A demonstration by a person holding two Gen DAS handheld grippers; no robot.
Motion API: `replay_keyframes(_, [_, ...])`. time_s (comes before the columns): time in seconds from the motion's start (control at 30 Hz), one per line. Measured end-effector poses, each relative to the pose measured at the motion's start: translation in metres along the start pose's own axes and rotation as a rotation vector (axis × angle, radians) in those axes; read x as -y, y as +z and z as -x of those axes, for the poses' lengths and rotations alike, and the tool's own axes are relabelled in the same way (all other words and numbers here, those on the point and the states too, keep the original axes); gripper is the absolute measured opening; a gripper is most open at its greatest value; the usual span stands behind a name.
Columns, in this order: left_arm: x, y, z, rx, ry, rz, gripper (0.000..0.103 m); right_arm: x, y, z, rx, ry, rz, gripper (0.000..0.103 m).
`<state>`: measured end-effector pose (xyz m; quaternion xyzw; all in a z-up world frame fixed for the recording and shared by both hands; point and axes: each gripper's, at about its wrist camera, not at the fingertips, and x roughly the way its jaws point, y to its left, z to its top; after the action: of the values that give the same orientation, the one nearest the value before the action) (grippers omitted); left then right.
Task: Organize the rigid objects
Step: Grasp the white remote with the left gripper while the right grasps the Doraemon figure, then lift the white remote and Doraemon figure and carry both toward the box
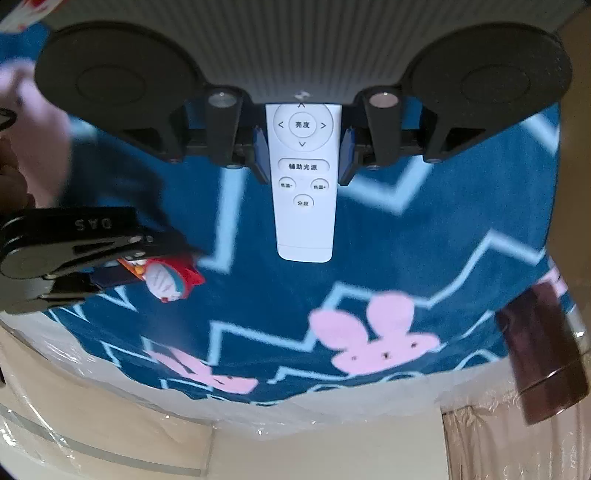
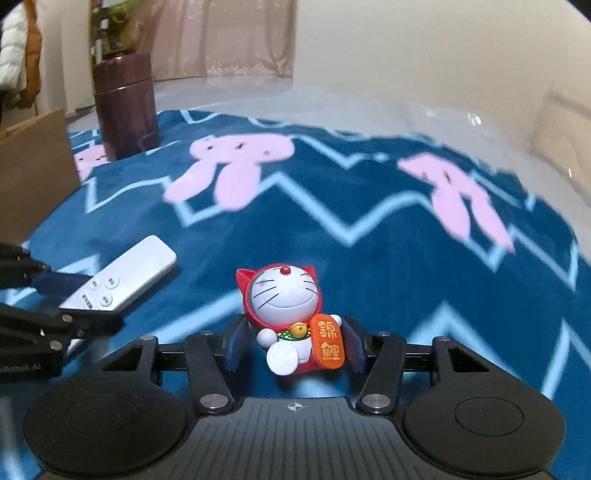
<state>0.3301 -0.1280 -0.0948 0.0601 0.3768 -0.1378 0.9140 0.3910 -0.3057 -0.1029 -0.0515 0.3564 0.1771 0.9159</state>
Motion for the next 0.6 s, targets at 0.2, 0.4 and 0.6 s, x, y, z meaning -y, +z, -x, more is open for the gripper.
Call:
replay_keyframes(0.2, [0.008, -0.047, 0.048, 0.004, -0.018, 0.007, 0.033, -0.028, -0.046, 0.056, -0.015, 0.022, -0.044, 0.051])
replay_keyframes(0.4, [0.017, -0.064, 0.058, 0.045, 0.021, -0.053, 0.035, -0.043, -0.07, 0.074, 0.026, 0.026, -0.068, 0.051])
replay_keyframes(0.6, [0.025, -0.063, 0.051, 0.085, 0.074, -0.129, 0.044, -0.044, -0.076, 0.073, 0.092, -0.004, -0.028, 0.061])
